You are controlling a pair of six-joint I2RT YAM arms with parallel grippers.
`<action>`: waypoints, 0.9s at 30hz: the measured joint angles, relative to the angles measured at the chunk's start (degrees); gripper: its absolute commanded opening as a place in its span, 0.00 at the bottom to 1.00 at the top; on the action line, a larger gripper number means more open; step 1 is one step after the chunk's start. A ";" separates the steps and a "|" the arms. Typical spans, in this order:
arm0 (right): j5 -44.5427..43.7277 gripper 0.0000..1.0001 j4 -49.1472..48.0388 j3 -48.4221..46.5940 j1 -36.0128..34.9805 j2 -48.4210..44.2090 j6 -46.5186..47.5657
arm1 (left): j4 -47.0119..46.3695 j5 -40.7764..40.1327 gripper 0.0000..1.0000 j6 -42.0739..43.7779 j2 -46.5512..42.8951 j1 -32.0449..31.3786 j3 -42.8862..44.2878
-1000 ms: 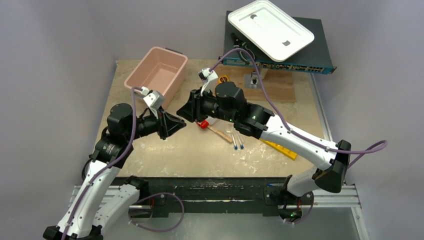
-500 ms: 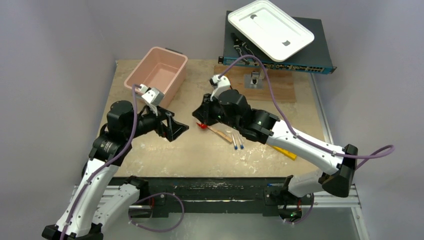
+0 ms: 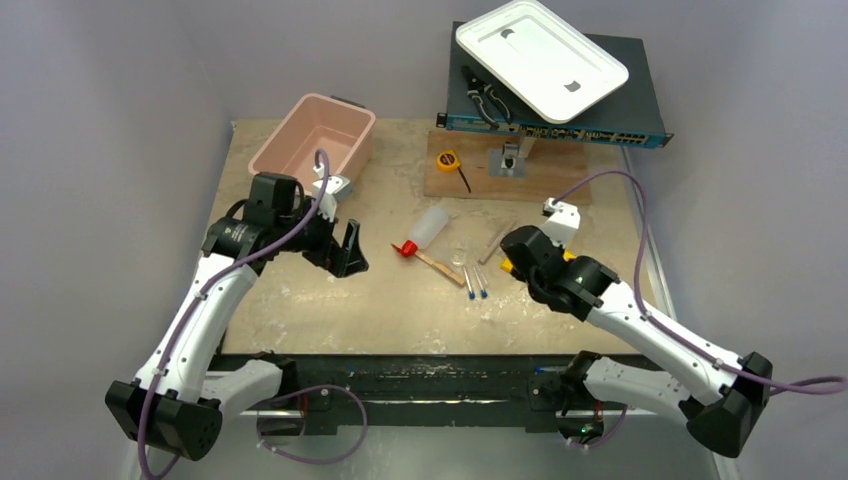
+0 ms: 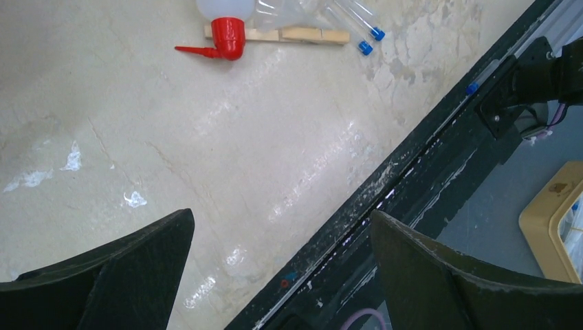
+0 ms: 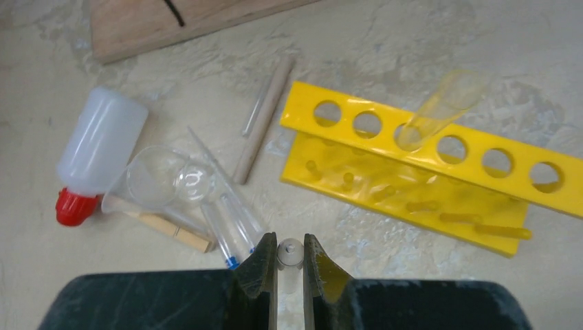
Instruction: Organize the chemistry lab equipment
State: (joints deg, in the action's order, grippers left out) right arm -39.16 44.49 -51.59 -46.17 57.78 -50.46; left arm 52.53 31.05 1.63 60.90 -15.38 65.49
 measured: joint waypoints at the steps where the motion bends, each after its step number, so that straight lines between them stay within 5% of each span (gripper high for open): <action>1: -1.22 0.00 0.90 0.00 0.24 -0.85 -0.85 | 0.76 -0.02 1.00 0.79 0.20 0.00 0.00; 11: -12.72 0.00 4.85 -0.02 3.56 2.95 -5.27 | 4.07 0.13 1.00 4.87 0.24 0.00 0.09; 27: -19.71 0.00 -3.52 0.70 5.33 8.26 -2.82 | 4.15 0.22 1.00 5.01 0.76 0.00 0.76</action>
State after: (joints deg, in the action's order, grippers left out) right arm -58.87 40.97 -50.89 -40.84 66.04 -53.28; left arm 56.69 31.27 6.63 61.67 -15.38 66.26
